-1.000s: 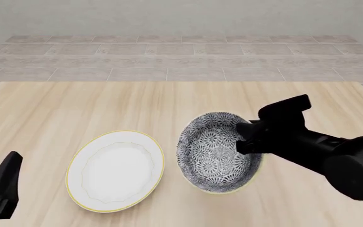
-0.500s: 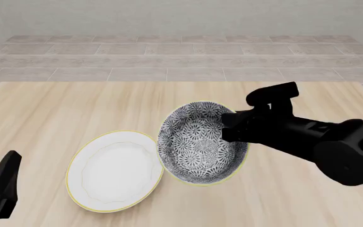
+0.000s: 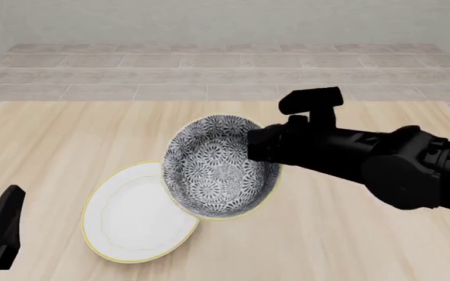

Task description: Put the bowl on the plate.

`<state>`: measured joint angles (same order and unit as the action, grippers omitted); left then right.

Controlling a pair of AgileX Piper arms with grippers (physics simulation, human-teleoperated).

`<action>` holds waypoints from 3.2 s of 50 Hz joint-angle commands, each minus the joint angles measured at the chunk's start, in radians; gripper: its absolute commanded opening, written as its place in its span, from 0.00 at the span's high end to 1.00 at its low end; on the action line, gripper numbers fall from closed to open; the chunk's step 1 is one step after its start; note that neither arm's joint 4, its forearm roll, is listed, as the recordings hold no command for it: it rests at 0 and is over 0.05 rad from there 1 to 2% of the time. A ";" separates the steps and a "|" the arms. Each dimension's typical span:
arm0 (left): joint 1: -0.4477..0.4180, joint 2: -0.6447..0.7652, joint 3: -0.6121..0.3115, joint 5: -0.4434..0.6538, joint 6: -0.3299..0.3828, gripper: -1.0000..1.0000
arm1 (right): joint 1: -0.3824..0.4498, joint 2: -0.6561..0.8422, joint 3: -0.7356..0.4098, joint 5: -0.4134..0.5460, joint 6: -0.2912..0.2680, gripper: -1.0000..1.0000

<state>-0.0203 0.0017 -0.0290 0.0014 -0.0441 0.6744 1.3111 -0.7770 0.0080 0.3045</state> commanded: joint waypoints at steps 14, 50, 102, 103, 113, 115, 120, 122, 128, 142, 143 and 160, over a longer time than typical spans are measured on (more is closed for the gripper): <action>-0.003 -0.001 0.010 -0.014 0.000 0.00 | 0.098 0.101 -0.129 0.001 0.091 1.00; 0.003 -0.001 -0.022 0.000 -0.004 0.00 | 0.180 0.309 -0.245 -0.072 0.182 1.00; 0.002 -0.001 -0.018 0.001 -0.004 0.00 | 0.187 0.501 -0.382 -0.097 0.255 1.00; 0.002 -0.001 -0.018 0.001 -0.003 0.00 | 0.186 0.505 -0.382 -0.098 0.257 1.00; 0.003 -0.001 -0.018 0.000 -0.004 0.00 | 0.181 0.532 -0.376 -0.126 0.279 1.00; 0.003 -0.001 -0.019 0.000 -0.004 0.00 | 0.181 0.538 -0.376 -0.130 0.282 1.00; 0.003 -0.001 -0.020 -0.001 -0.005 0.00 | 0.177 0.555 -0.377 -0.136 0.282 1.00; 0.004 -0.001 -0.019 -0.001 -0.005 0.00 | 0.176 0.561 -0.377 -0.138 0.283 1.00; 0.005 -0.001 -0.017 -0.006 -0.006 0.00 | 0.178 0.575 -0.374 -0.144 0.278 1.00; 0.004 -0.001 -0.013 -0.012 -0.007 0.00 | 0.187 0.588 -0.366 -0.156 0.281 1.00; 0.004 -0.001 -0.013 -0.012 -0.007 0.00 | 0.187 0.588 -0.366 -0.156 0.281 1.00; 0.005 -0.001 -0.021 -0.006 -0.008 0.00 | 0.194 0.621 -0.364 -0.170 0.277 1.00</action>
<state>-0.0157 0.0004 -0.0468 -0.0067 -0.0514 0.8656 1.9184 -1.1365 -0.1528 0.5761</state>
